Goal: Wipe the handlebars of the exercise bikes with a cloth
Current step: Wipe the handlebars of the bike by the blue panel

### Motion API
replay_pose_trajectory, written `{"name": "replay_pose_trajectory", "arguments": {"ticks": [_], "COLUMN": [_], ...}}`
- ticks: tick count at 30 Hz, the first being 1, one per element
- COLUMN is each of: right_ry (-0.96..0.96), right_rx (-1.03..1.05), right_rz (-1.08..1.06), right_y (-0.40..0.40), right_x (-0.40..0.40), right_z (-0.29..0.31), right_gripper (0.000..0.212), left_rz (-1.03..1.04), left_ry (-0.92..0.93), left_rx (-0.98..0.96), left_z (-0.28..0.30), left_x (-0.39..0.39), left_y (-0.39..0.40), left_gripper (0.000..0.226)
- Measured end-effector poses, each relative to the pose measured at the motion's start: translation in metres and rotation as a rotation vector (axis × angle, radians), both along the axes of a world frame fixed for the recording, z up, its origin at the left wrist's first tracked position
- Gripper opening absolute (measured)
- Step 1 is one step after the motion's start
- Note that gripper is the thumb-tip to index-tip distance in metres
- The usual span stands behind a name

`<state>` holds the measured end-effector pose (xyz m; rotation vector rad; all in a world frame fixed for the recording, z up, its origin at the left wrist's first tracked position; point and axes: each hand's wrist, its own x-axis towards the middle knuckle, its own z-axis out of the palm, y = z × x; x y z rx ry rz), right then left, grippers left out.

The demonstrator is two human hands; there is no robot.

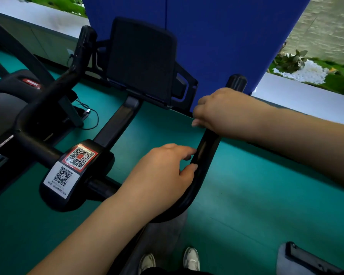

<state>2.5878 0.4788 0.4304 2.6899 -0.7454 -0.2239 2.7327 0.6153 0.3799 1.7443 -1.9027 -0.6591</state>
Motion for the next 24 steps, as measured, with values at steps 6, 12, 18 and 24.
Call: {"name": "replay_pose_trajectory", "arguments": {"ticks": [6,12,18,24], "right_ry": [0.002,0.117,0.026,-0.021], "right_rx": [-0.008,0.124,0.173,0.375], "right_rz": [-0.037,-0.08,-0.098,-0.061], "right_y": [0.011,0.004,0.032,0.059], "right_x": [0.006,0.011,0.012,0.016], "right_z": [-0.012,-0.006,-0.019,-0.02], "right_gripper": [0.039,0.039,0.038,0.033], "left_rz": [0.011,0.036,0.131,0.143], "left_ry": [-0.007,-0.038,-0.038,-0.099], "left_rx": [-0.003,0.023,0.006,-0.001], "left_z": [0.0,0.006,0.008,0.01], "left_x": [0.0,0.01,0.022,0.03], "left_y": [0.006,0.019,0.027,0.031], "left_gripper": [0.035,0.031,0.027,0.023]}}
